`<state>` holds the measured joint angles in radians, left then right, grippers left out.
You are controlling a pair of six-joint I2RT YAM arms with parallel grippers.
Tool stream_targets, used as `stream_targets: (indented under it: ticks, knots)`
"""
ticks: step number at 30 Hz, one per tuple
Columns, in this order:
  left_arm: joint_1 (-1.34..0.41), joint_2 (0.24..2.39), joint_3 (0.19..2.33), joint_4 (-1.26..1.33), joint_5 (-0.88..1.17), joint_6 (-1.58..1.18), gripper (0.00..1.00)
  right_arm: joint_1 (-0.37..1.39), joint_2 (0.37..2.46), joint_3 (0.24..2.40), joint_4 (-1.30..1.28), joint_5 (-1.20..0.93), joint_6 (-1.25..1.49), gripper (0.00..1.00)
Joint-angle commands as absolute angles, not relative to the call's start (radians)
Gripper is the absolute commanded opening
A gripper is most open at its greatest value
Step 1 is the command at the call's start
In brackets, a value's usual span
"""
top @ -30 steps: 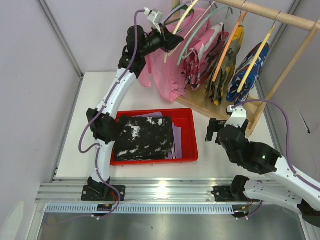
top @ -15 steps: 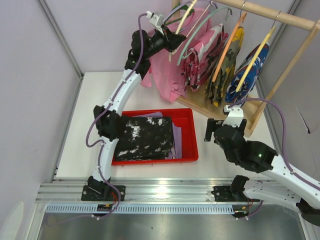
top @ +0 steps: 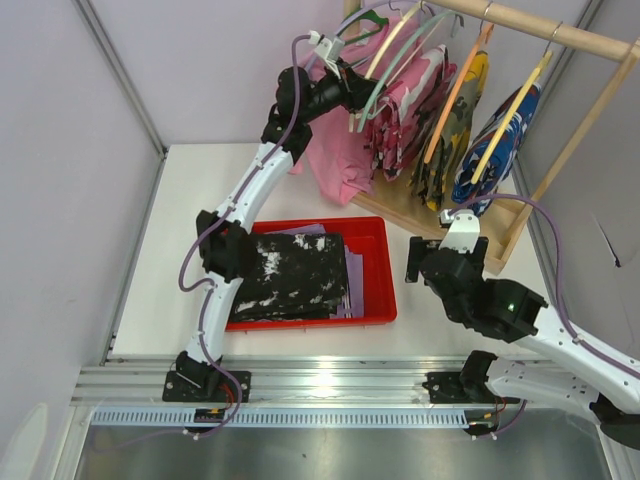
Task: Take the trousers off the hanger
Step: Hang the hanger back to the clothesline with the left arm
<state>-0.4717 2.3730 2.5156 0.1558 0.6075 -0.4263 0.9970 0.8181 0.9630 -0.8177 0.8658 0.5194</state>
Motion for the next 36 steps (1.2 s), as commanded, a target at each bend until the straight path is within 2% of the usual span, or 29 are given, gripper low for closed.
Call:
stream_targets:
  ticks: [1,15,18,21,22,24,25,26,27,28,31,36]
  knots:
    - [-0.469,2.373,2.579,0.256,0.603,-0.416,0.0,0.996,0.801,0.969,-0.795,0.911,0.523,0.98]
    - [-0.476,2.422,2.612,0.322,0.499,-0.483,0.0,0.994,0.805,0.991,-0.795,0.927,0.52,0.98]
    - [-0.479,2.422,2.605,0.318,0.499,-0.486,0.0,0.996,0.81,1.02,-0.68,0.922,0.427,0.98]
    - [-0.477,2.415,2.599,0.325,0.5,-0.5,0.0,0.994,0.821,1.052,-0.387,0.895,0.13,0.94]
    - [-0.479,2.411,2.599,0.325,0.502,-0.503,0.0,0.985,0.845,1.081,-0.22,0.881,-0.014,0.85]
    - [-0.48,2.402,2.596,0.327,0.497,-0.506,0.0,0.951,0.885,1.136,-0.062,0.792,-0.113,0.71]
    - [-0.48,2.398,2.588,0.33,0.495,-0.503,0.0,0.919,0.944,1.172,-0.04,0.754,-0.158,0.6]
    - [-0.48,2.392,2.583,0.33,0.488,-0.5,0.0,0.838,0.981,1.263,-0.037,0.709,-0.163,0.53]
    - [-0.479,2.384,2.579,0.328,0.48,-0.499,0.0,0.79,1.023,1.323,-0.054,0.578,-0.163,0.47]
    - [-0.48,2.379,2.568,0.325,0.476,-0.502,0.0,0.749,1.064,1.388,-0.107,0.51,-0.161,0.37]
    - [-0.482,2.376,2.557,0.324,0.486,-0.534,0.0,0.648,1.216,1.583,-0.082,0.337,-0.185,0.19]
    - [-0.488,2.359,2.53,0.318,0.523,-0.563,0.0,0.585,1.445,1.839,-0.049,0.154,-0.328,0.13]
